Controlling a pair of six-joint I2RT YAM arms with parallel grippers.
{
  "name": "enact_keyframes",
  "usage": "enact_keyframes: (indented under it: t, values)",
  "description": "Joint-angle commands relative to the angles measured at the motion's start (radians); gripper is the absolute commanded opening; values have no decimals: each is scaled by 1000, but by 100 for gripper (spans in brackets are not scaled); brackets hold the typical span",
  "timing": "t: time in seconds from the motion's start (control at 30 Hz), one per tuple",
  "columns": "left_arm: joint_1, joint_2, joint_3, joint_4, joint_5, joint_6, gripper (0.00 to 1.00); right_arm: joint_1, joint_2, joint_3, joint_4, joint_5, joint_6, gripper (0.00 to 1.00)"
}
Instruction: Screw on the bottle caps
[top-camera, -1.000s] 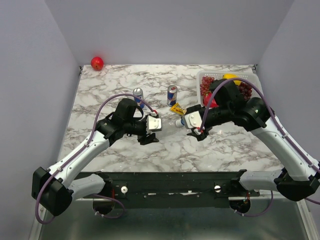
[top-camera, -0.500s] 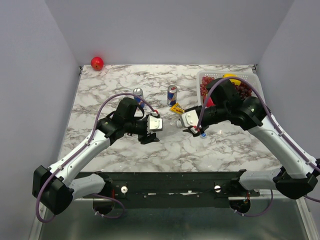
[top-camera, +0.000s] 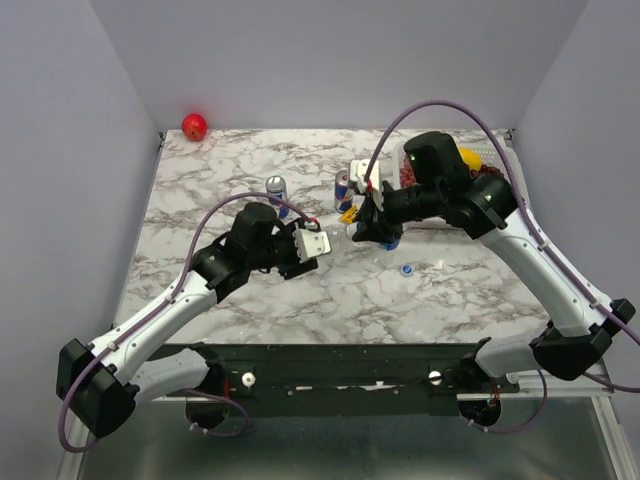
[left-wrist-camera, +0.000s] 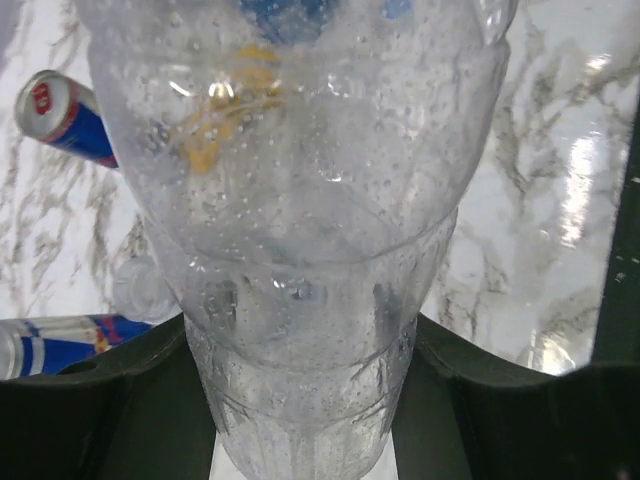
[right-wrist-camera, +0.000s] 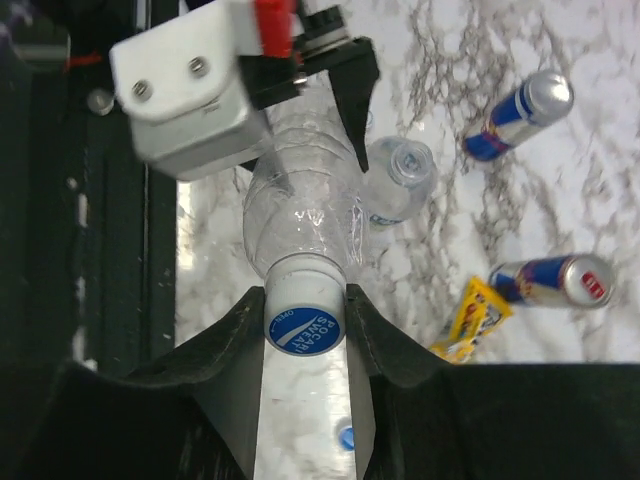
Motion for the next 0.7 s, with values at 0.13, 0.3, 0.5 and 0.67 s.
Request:
enact_keyframes:
  t: [0.13,0.3,0.5,0.67]
  values:
    - [-75,8,55,266,-423,-73,0,-184,152,-50,145,-298,949,1]
    - [-73,13,58,179,-344,-70,0,-290,212,124,205,-432,822,52]
    - [-9,-19,35,7,118,-53,0,-325,78,237,48,-435,111,72]
    - [0,-27,33,20,271,-166,0,-324,-102,-9,139,-499,25,78]
